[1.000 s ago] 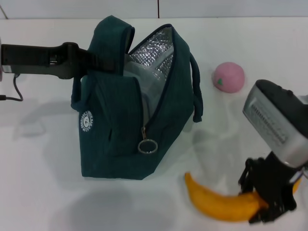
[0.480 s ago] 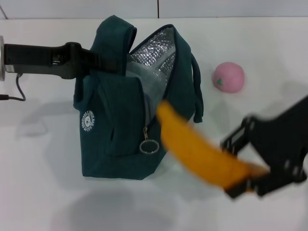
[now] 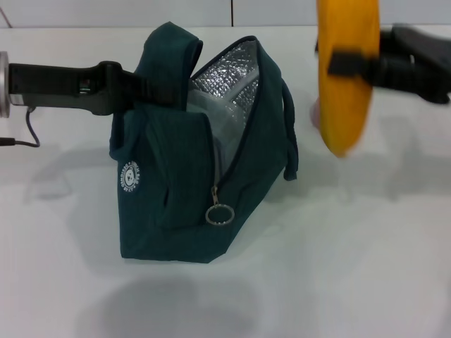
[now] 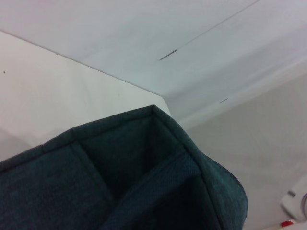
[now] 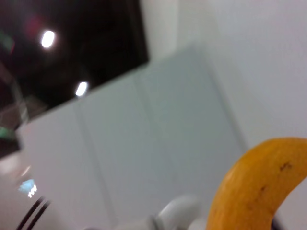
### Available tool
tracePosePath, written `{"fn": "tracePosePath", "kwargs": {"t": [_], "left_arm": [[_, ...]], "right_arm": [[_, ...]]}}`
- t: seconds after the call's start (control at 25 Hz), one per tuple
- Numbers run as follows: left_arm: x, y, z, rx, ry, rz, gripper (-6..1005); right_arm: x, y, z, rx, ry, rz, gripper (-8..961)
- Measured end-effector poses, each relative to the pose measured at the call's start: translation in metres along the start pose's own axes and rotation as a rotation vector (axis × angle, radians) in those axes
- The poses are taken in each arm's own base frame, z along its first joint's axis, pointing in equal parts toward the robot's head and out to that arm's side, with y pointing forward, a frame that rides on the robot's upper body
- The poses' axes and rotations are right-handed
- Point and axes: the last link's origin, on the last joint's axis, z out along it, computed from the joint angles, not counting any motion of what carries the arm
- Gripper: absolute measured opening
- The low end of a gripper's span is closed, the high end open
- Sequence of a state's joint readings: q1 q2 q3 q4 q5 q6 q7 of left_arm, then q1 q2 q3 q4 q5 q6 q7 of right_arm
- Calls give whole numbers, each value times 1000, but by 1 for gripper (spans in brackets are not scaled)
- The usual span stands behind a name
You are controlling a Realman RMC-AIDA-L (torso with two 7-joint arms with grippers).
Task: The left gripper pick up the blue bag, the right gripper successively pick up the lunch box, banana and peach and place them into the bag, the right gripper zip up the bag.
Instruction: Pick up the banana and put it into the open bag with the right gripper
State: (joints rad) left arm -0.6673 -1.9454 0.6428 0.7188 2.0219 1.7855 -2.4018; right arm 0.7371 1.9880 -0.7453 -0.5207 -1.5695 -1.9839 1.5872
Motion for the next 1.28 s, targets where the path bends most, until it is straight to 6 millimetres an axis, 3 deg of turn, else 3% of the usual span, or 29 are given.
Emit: {"fn": "tracePosePath", "kwargs": {"t": [0.4, 0.72, 1.28], "left_arm": [[2, 3, 8, -20, -13, 0, 27], [1, 3, 9, -21, -12, 6, 28], [-2, 2, 13, -31, -22, 1, 27]], "right_arm": [[28, -19, 18, 159, -338, -12, 437], [44, -31, 56, 144, -219, 36, 444], [63, -39, 61, 219, -131, -7, 457]]}}
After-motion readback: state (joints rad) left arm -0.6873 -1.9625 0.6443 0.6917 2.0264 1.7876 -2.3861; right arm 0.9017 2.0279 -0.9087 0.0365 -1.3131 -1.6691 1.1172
